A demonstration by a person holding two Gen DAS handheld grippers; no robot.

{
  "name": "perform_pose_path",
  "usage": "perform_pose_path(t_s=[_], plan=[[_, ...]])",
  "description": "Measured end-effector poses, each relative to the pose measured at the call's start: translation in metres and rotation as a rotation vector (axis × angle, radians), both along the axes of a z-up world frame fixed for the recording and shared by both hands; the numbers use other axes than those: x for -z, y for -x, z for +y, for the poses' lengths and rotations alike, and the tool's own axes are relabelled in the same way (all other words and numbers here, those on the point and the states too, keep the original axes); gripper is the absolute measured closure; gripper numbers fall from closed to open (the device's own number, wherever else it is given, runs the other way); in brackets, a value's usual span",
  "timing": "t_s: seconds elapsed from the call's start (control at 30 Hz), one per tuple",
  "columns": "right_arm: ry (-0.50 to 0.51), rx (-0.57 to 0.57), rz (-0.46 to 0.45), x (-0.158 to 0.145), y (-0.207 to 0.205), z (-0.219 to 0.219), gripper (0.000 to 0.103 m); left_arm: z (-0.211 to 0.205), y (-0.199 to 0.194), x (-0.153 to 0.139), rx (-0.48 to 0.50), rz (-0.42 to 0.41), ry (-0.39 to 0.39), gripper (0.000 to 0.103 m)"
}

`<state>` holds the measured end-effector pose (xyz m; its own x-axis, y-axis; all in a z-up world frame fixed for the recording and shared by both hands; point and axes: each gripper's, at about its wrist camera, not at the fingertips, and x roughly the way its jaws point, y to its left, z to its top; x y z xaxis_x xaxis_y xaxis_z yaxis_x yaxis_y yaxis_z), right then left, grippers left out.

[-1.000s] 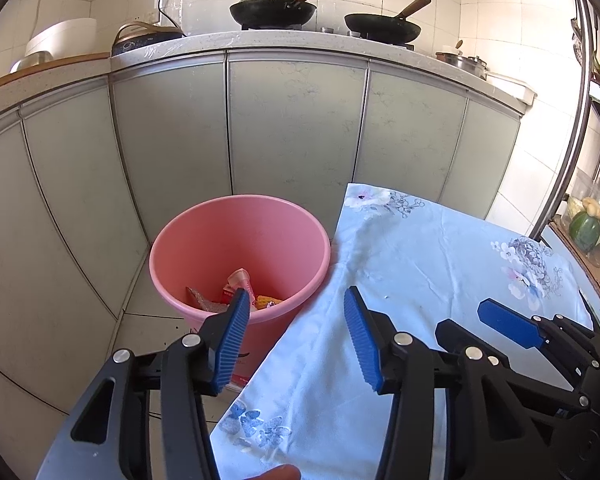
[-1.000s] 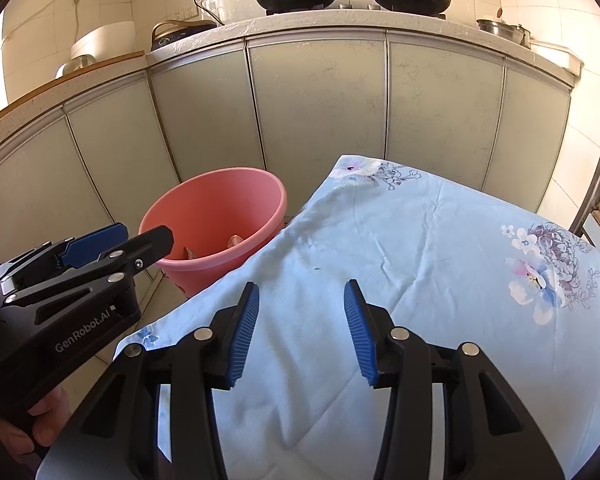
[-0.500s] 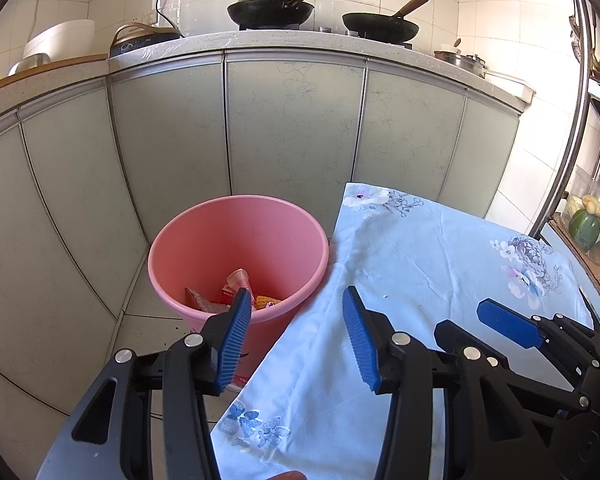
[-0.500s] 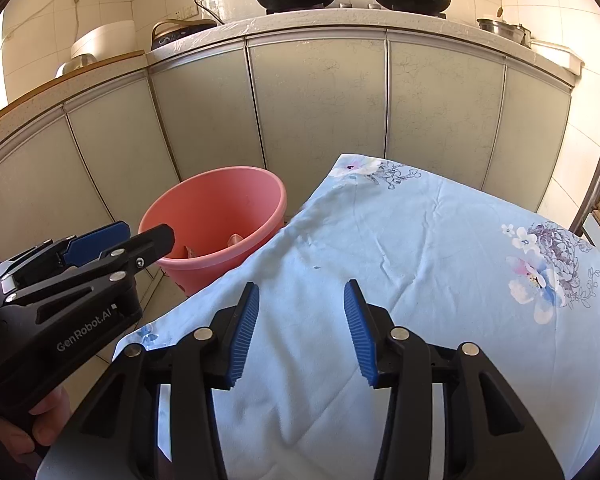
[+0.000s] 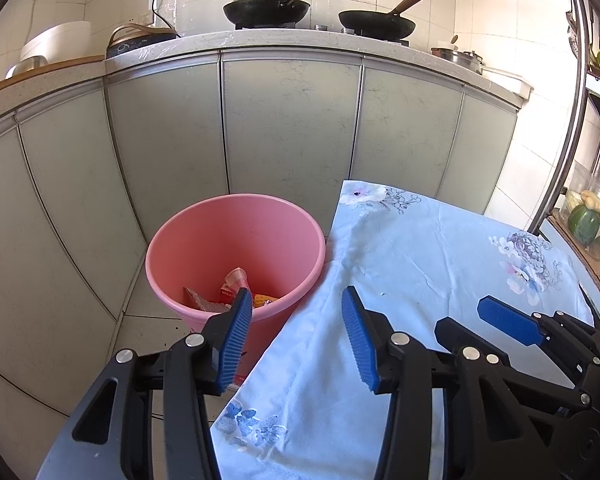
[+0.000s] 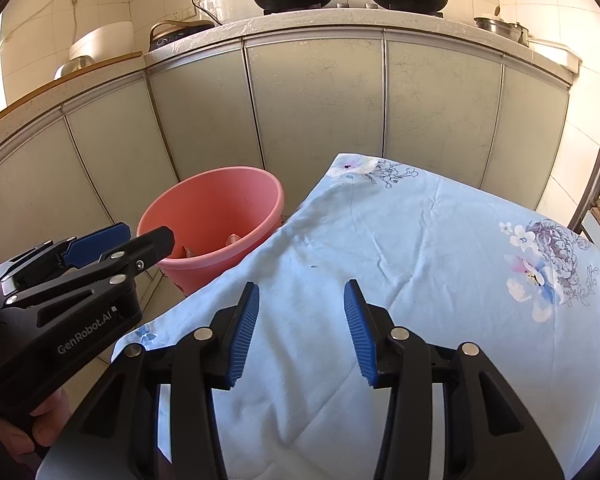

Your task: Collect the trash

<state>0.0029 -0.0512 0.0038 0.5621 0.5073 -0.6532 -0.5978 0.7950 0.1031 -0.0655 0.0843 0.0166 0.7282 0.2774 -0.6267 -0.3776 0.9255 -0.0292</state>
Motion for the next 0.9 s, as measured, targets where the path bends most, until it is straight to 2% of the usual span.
perform_pose_path(t_s=[0.9], plan=[[-0.007,0.003,0.001,-0.0006,0.0003,-0.0049,0.058,-0.0073,0.0005,0.0000,0.013,0.002,-0.014,0.056]])
